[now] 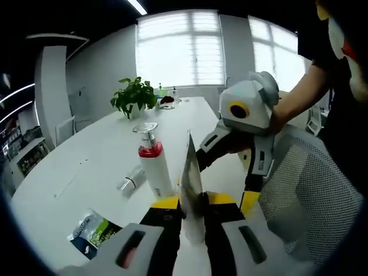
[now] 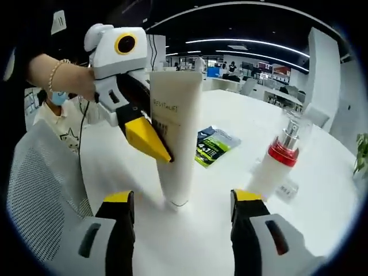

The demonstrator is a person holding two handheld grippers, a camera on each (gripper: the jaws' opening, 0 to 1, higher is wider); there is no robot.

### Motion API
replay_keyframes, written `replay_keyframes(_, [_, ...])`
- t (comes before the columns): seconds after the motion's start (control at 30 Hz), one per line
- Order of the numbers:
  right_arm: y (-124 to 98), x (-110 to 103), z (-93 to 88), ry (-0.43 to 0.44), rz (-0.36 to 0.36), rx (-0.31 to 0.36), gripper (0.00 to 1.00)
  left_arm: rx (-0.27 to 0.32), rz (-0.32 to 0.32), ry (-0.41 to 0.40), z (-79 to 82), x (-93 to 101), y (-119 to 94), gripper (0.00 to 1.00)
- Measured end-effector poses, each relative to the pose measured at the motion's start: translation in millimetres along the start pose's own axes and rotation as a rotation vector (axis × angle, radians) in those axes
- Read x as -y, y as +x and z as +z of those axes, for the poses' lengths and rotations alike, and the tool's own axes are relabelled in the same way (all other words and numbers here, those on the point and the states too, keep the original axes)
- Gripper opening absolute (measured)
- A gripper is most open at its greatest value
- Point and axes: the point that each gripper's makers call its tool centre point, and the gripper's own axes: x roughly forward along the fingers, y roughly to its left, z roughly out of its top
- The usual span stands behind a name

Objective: Arrange the skincare products in the storage area until every visible bottle or jar stands upright without overlapping.

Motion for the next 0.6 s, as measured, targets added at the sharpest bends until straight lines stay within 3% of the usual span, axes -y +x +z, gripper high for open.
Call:
replay_keyframes(0.27, [-10.9,15.6,-7.7,0.063,-0.070,0.004,0.82,0.008,0.007,0.003,5.6,-23.1,12.5,0.17])
replay_keyframes(0.6, [-16.8,15.7,-11.4,0.084,-0.088,-0.003,0.93,0.010,0.000,0.018,14.2,-42.5,29.2,0.17])
